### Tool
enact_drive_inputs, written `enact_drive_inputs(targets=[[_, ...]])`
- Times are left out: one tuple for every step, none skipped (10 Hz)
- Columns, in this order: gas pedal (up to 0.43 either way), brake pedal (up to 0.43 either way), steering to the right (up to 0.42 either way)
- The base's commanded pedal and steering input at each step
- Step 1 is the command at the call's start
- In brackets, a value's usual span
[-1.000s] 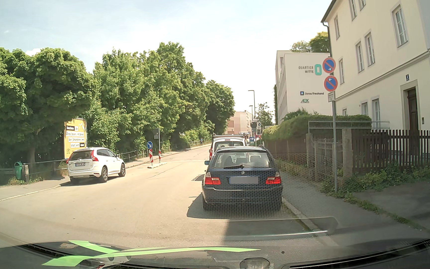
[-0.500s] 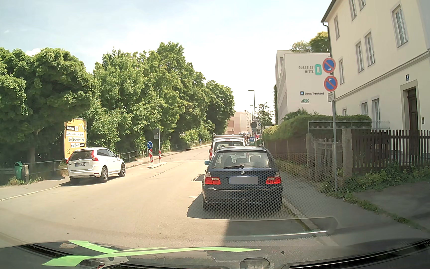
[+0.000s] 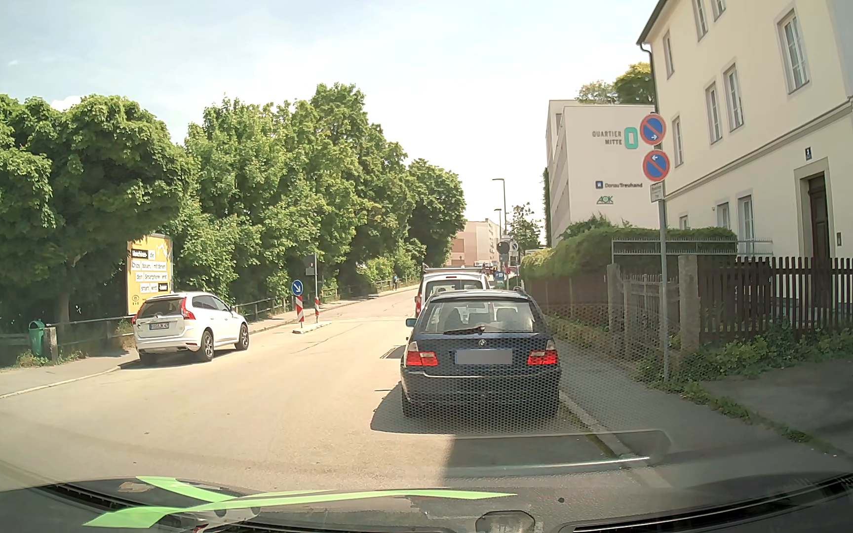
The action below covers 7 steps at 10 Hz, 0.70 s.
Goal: Follow the waypoints while adhering to traffic rules and regulations
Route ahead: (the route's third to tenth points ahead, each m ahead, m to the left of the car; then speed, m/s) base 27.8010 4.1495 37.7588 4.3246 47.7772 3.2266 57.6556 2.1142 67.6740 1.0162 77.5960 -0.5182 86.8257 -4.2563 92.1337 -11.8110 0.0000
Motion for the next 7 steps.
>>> enact_drive_inputs(targets=[[0.000, 0.390, 0.002], [0.000, 0.390, 0.002], [0.000, 0.390, 0.002], [0.000, 0.390, 0.002], [0.000, 0.384, 0.002], [0.000, 0.384, 0.002], [0.000, 0.384, 0.002]])
